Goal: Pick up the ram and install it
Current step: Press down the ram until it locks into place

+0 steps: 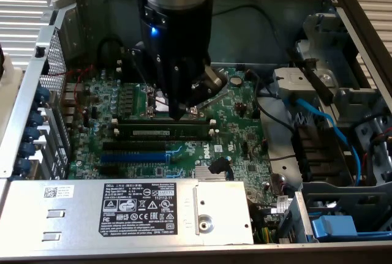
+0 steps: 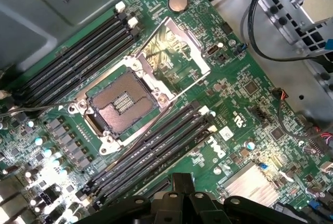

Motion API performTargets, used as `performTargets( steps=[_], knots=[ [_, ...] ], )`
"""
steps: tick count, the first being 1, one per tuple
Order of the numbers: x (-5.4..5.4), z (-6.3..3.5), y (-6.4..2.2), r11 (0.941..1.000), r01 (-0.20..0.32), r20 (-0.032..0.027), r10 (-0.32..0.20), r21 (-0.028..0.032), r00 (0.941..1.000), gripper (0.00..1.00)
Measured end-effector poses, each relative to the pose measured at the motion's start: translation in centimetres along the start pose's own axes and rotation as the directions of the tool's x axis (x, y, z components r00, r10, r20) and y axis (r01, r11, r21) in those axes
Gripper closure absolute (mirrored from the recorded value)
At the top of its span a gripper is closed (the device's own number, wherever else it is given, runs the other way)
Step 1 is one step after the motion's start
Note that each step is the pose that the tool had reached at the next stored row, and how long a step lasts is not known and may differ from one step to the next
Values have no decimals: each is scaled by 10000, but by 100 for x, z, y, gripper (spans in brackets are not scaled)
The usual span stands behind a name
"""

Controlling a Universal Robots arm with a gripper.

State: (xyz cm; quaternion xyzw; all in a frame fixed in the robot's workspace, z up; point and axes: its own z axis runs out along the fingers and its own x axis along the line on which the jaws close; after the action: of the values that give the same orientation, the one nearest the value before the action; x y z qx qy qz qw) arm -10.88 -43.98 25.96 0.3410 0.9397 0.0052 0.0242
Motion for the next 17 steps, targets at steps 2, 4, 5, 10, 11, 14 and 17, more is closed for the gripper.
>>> performTargets(
  steps=[2,4,5,10,11,14,17],
  knots=[
    [0,0,0,9998,-219,2,219,13,9998,89],
    [0,0,0,9991,-421,1,421,26,9991,89],
    [0,0,0,9987,-517,1,517,33,9987,89],
    [0,0,0,9950,-992,3,992,63,9951,89],
    [0,0,0,9940,-1092,5,1092,68,9940,89],
    [0,0,0,9903,-1388,12,1387,82,9903,89],
    [0,0,0,9858,-1675,21,1674,94,9859,89]
  ],
)
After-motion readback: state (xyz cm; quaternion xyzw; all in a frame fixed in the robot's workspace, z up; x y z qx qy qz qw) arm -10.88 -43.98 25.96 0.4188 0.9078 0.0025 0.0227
